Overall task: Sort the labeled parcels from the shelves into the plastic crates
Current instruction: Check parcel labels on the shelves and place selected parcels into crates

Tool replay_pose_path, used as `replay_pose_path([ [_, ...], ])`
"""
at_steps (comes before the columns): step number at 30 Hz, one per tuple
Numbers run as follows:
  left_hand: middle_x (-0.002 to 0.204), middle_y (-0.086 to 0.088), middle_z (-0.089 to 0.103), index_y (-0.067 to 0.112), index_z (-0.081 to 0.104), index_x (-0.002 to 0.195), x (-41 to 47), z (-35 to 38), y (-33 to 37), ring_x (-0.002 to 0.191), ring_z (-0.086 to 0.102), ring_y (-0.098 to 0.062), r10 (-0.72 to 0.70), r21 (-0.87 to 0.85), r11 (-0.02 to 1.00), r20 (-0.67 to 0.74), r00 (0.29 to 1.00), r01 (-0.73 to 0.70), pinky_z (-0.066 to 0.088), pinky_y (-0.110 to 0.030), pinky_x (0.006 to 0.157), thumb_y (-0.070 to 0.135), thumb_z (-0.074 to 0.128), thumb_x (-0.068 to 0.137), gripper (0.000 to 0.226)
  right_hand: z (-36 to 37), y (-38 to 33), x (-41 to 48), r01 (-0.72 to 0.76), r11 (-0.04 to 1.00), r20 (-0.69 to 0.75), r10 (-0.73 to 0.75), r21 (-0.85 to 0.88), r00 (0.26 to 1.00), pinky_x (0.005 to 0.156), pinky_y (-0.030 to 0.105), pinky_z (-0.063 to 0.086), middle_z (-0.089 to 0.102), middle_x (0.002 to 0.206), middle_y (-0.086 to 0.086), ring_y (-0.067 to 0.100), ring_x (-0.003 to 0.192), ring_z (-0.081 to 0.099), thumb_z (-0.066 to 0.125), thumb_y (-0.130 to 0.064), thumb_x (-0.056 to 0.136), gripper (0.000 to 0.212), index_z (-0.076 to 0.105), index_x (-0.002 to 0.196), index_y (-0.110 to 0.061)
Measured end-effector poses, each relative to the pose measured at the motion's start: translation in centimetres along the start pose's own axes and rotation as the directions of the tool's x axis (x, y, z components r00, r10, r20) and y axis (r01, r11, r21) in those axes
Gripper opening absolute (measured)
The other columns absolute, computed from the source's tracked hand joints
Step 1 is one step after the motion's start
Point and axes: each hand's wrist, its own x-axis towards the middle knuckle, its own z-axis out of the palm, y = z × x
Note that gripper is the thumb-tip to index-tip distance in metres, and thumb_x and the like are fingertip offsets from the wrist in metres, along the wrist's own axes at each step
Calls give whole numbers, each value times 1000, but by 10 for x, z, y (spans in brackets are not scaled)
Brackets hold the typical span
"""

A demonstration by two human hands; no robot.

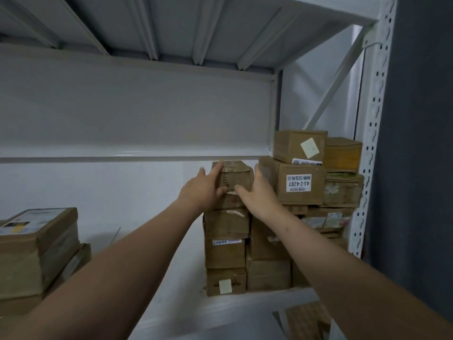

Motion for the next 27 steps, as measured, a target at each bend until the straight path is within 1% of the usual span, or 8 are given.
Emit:
replay_pose_path([
  [4,120,-5,63,23,35,141,-1,12,-7,105,60,-24,-52,-402,915,-175,983,-23,44,-29,81,38,46,98,46,18,3,14,3,977,-76,13,213,997,101,37,45,51,135,-2,17,120,52,54,-42,90,62,35,146,-22],
  [8,111,0,62,29,41,107,-6,10,-15,98,63,-13,-204,-809,574,-288,936,-124,54,-27,79,54,61,86,38,36,-7,7,228,874,-240,-132,430,962,98,28,45,49,129,-1,9,115,51,48,-29,99,20,52,119,-30],
  [10,116,-6,54,40,34,94,-5,10,-25,103,61,-22,-231,-841,527,-279,932,-121,56,-43,81,75,66,65,55,47,-13,5,288,855,-289,-171,432,942,97,28,44,51,123,2,10,113,51,46,-31,100,11,54,107,-33],
  [15,124,1,42,40,29,104,-8,3,-51,116,52,-16,-248,-831,546,-282,927,-107,52,-40,92,77,74,45,83,68,-26,8,371,864,-409,-219,340,886,88,18,42,53,115,1,-4,107,50,57,-17,95,16,55,91,-32],
  [17,126,2,47,38,27,115,-7,0,-65,114,56,-13,-233,-836,537,-273,933,-111,52,-33,92,71,77,51,88,75,-30,8,387,848,-432,-215,363,876,89,18,47,46,122,-4,-9,110,48,65,-20,90,20,53,96,-34],
  [22,111,5,58,25,30,126,-18,-3,-88,90,62,7,-200,-913,386,-222,954,-131,47,-5,68,26,66,88,52,87,-45,12,297,785,-333,-123,544,935,92,38,55,54,125,-8,15,118,55,74,-24,82,52,44,119,-43],
  [25,117,6,56,27,39,119,-21,-8,-93,104,58,1,-170,-922,372,-181,969,-107,48,-10,75,64,61,76,61,92,-51,12,318,754,-320,-150,576,935,89,25,54,59,123,-8,11,117,56,68,-27,88,41,52,124,-34],
  [27,113,11,62,32,52,109,-20,-14,-93,105,60,-2,-182,-948,318,-92,979,-30,50,-19,81,84,36,76,63,97,-54,12,307,737,-275,-169,603,946,96,34,52,58,126,-6,13,119,55,64,-43,87,35,55,120,-38],
])
